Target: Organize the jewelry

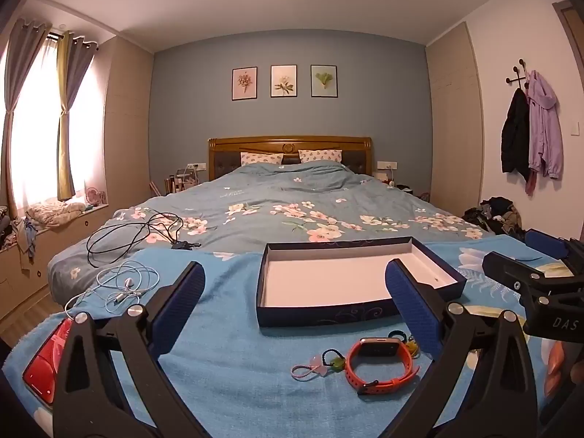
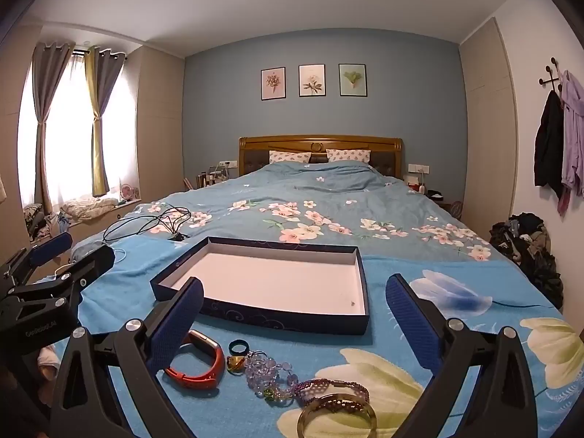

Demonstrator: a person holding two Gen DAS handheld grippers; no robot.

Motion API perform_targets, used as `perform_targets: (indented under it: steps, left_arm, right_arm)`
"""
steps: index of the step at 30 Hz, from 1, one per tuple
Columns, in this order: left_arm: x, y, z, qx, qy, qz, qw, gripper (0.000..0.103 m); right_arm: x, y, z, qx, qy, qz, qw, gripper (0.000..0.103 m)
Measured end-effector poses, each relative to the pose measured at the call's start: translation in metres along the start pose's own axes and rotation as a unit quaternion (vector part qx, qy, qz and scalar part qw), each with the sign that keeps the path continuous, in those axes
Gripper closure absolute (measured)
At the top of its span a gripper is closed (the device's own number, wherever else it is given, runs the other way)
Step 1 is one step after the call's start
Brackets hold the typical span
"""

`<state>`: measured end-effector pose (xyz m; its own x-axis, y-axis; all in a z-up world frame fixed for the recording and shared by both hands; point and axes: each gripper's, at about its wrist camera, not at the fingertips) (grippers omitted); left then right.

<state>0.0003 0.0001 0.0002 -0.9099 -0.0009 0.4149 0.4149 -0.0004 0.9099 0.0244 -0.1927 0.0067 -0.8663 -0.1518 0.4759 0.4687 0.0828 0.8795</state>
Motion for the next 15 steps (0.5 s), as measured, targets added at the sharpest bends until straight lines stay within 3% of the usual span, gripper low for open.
perform_targets:
  steps: [8,15]
  left_arm:
    - [0.002,0.009,-0.005,-0.01,0.001,-0.004,0.9999,0.006]
    - [0.021,0.002,-0.009,-0.012,0.0,-0.021,0.9997,0.006]
  right_arm:
    - [0.006,-0.002,-0.003,0.005,0.004,-0.019,1.0,0.006]
    - [0.004,0.0,-0.01,-0.001,0.008,-0.01,1.0,0.006]
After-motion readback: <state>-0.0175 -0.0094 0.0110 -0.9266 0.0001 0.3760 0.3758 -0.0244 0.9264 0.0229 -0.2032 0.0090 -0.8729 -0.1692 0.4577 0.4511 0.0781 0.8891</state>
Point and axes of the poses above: each gripper's, at about its wrist camera, not at the fingertips, and x roughly against the way its jaws point, z to its left, y to its top, and after that the axes turned 12 degrees about z, right-handed
